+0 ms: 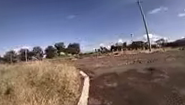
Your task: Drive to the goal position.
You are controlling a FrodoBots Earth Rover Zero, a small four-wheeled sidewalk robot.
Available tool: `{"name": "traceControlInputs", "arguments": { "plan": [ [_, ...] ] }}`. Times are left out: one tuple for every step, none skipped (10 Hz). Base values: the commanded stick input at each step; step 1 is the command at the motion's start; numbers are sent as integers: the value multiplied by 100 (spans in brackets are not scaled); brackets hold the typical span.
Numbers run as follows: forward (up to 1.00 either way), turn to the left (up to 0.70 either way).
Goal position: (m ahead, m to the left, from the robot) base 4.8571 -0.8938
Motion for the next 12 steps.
{"name": "traceControlInputs", "arguments": {
  "plan": [
    [45, 0],
    [45, 0],
    [45, 0],
    [45, 0],
    [45, 0],
    [45, 0],
    [45, 0],
    [45, 0],
    [45, 0],
    [45, 0],
    [45, 0],
    [45, 0]
  ]
}}
